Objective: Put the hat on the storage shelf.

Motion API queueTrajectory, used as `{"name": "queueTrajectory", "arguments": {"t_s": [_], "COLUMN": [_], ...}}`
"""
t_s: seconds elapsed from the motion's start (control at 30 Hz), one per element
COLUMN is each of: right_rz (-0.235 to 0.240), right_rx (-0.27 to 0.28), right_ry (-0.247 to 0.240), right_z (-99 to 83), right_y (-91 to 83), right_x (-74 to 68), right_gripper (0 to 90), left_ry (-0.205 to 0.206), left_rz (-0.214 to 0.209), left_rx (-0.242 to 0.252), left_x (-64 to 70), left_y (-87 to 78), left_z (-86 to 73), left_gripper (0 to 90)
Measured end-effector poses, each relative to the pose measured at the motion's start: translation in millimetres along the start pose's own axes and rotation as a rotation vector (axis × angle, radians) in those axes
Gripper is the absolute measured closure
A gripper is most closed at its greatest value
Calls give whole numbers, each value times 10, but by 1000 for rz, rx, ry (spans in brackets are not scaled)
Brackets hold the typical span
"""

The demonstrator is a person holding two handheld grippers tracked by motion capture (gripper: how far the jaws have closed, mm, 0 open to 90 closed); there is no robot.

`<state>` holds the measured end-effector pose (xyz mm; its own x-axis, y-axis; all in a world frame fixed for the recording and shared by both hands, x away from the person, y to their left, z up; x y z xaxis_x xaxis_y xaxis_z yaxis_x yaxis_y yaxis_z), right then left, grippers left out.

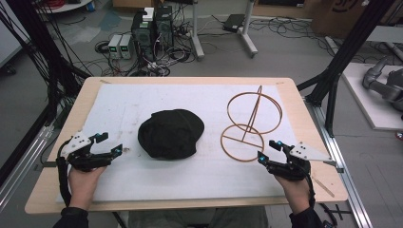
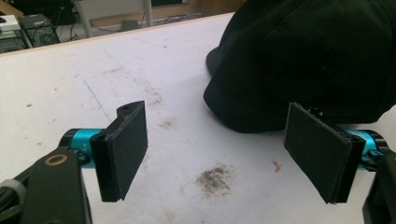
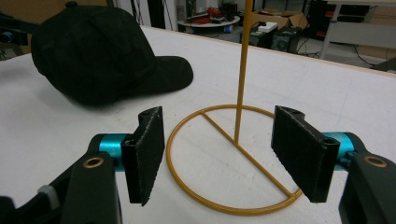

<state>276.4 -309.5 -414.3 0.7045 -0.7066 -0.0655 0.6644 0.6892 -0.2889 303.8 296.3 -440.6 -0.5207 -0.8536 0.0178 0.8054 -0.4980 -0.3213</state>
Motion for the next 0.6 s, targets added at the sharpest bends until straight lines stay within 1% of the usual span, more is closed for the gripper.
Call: {"name": "queueTrajectory", "arguments": {"t_s": [0.4, 0.6], "right_rz": [14, 39], "right_rx": [5, 5], "right_ry": [-18, -50], "right_z": [10, 42], "right_y": [9, 58], "right_x": [-55, -211], "right_gripper": [348, 358], "left_ry": [8, 10], "left_rz": [5, 3], "left_rx": [-4, -5], "left_x": [4, 7], "left_y": [3, 1], "left_z": [-4, -3], "left_gripper": [220, 223]}}
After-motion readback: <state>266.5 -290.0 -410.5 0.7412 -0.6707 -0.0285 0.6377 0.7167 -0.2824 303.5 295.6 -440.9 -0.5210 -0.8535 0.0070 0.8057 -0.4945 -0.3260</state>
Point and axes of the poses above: each handheld gripper's, and its own axes: y roughly forward along the jaws, z roughly out of its top, x roughly to its right, the point moved 1 cm from there along y, roughly forward along the jaws, and after that the axes turned 5 degrees about z, right-handed, at the moved point
